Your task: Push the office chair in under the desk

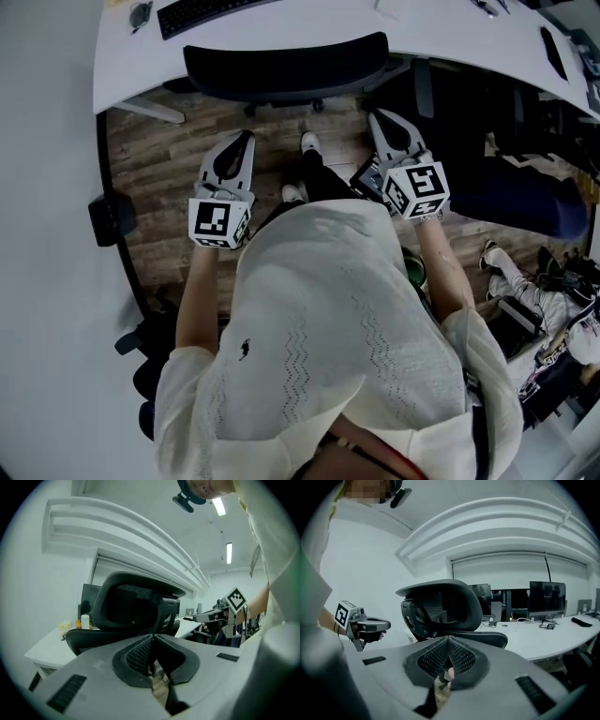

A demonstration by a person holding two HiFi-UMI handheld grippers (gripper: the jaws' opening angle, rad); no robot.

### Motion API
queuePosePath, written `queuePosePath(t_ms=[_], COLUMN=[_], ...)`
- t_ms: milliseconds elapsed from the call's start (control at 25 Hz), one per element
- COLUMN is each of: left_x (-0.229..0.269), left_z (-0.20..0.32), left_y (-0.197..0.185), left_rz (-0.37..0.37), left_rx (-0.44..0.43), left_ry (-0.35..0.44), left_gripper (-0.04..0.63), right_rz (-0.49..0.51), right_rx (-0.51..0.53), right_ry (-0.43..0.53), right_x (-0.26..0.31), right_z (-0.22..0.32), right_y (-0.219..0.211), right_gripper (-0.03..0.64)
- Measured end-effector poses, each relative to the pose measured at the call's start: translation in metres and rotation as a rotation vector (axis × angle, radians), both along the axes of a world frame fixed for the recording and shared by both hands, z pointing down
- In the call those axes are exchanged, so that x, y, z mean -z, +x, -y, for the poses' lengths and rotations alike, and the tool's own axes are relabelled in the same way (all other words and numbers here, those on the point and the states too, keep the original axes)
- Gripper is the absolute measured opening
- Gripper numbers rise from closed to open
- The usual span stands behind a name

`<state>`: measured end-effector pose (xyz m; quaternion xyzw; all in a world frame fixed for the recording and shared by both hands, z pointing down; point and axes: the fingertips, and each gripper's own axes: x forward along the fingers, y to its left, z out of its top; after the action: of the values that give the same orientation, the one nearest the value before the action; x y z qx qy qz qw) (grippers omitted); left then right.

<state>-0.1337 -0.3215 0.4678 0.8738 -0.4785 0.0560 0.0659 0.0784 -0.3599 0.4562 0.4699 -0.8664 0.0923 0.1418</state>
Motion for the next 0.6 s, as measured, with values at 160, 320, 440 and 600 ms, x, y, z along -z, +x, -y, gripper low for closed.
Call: queuePosePath(t_ms=[160, 320, 440, 600], left_x=[0.004, 0.003, 0.010, 0.029], left_z=[-0.019, -0.032, -0.037, -0.042], left_y=[0.010, 0.010, 0.005, 0.000], left_rz=[-0.035, -0.080, -0.135, -0.193], left_rx=[-0.010, 0.027, 0.073, 0.122], left_ry=[-0.007, -0.024, -0.023, 0.012], left_gripper=[0.020, 0.020, 0.020, 0.018], right_rz=[0.031, 0.095, 0.145, 0.143], right_rx=[0.020, 0.001, -0.015, 0.003], right_ry=[0.000, 0.017, 0.026, 0.038], right_x=[0.002, 0.016, 0.027, 0.036], right_z=[-0.019, -0.030, -0.035, -0.043], right_y=[-0.009, -0.008, -0.005, -0.003], right_gripper=[0.002, 0.002, 0.002, 0.000])
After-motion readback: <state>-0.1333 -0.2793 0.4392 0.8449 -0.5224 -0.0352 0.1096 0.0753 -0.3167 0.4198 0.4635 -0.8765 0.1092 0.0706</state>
